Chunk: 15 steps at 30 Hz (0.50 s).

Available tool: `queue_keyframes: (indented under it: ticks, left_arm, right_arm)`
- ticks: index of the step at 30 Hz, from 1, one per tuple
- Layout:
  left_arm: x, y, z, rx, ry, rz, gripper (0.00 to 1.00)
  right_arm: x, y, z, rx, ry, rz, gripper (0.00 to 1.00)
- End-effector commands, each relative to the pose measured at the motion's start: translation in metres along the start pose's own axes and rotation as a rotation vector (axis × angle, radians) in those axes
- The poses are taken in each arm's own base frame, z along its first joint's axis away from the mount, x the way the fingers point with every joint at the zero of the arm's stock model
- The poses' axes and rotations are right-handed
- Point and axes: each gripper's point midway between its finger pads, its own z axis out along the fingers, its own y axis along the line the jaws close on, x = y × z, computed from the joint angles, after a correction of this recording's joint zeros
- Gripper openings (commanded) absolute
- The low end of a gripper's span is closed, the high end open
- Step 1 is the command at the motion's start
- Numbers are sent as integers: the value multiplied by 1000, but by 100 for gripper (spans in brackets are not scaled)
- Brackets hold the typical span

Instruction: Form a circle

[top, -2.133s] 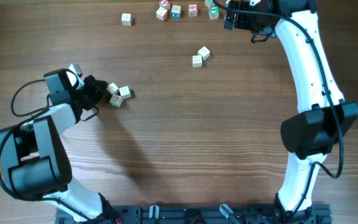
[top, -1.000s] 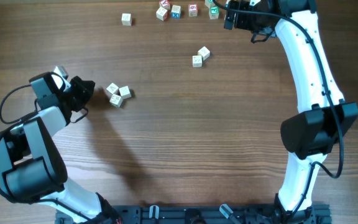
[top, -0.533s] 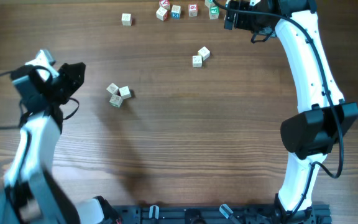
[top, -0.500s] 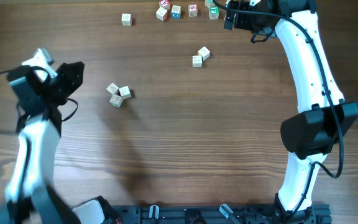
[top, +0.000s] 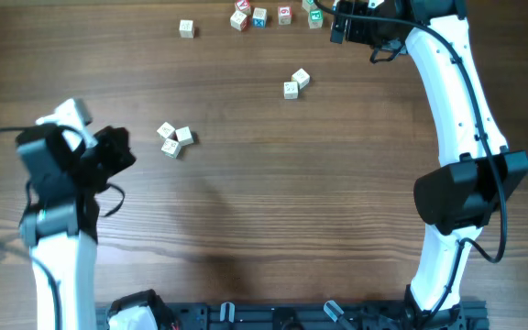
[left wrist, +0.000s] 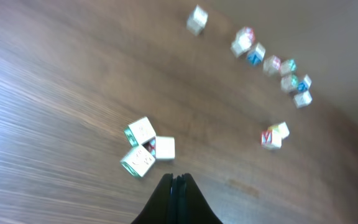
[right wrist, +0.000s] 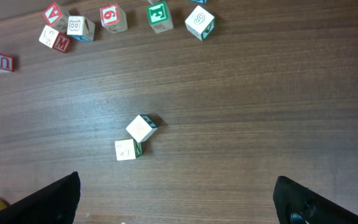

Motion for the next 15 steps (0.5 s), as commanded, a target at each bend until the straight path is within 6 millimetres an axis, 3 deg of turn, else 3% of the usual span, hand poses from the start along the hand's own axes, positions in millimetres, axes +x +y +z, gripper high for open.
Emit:
queue_keyframes:
  ticks: [1, 4, 6, 9, 13, 15]
  left_arm:
    - [36, -7, 39, 65, 185, -71, 4]
    - [54, 1, 58, 31, 266, -144, 4]
    - [58, -6, 68, 45, 279, -144, 4]
    - [57, -18, 76, 84, 262, -46, 4]
    - [44, -8, 92, 32, 195, -15, 4]
    - [47, -1, 103, 17, 207, -2, 4]
  right_arm:
    - [-8, 1, -19, 1, -48, -1, 100]
    - [-8, 1, -19, 1, -48, -1, 100]
    - [-8, 1, -19, 1, -48, -1, 100]
    - [-8, 1, -19, 1, -48, -1, 100]
    - [-8, 1, -19, 1, -48, -1, 100]
    - [-8, 1, -19, 1, -48, -1, 100]
